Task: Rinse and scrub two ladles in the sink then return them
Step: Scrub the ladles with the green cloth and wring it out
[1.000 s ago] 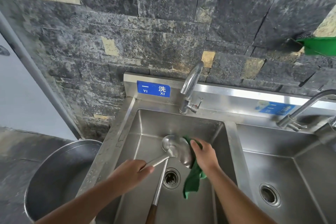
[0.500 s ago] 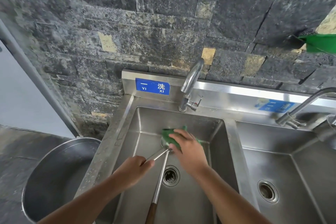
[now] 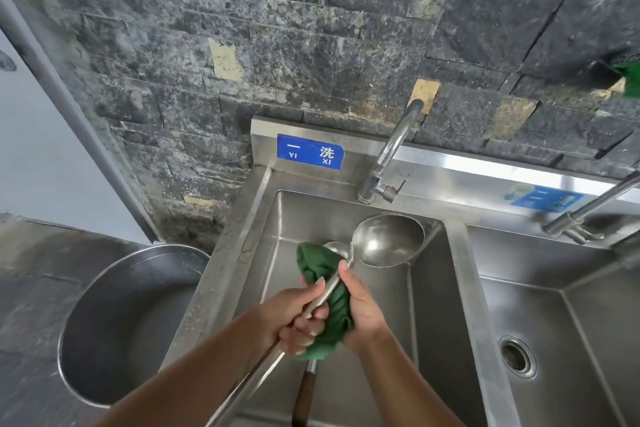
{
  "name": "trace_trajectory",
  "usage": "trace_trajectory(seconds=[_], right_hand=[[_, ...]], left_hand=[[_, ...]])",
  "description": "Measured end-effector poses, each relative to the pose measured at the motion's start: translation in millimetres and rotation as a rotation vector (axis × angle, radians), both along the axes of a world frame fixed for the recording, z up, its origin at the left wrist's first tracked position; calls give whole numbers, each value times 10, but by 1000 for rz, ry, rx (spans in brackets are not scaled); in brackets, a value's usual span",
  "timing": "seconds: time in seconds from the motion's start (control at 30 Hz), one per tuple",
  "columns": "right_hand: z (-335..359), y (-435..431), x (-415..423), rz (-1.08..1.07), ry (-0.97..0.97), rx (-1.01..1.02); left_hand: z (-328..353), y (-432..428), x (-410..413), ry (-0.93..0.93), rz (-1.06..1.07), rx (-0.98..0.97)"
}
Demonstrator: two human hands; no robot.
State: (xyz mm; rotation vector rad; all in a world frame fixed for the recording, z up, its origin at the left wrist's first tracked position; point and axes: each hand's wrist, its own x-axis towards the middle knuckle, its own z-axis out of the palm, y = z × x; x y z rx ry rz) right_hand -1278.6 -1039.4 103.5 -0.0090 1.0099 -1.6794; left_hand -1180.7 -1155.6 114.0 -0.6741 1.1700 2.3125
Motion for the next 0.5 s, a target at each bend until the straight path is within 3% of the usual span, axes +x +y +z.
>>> trace_trajectory(seconds=[0.13,0.23,0.33,0.5], right_hand=[[-55,-128,29,-93,154,160],[-199,-308,23,-125,197,347],[-376,-472,-112,-176,198,487],[-679,-658,-558,-224,208,643]], left_hand=[[-150,-40,99,27,7,120],[-211,-16,206,-19,105,-116],[-312,-2,386,-3,72,-344],[-714,-79,954,37,67,-584]])
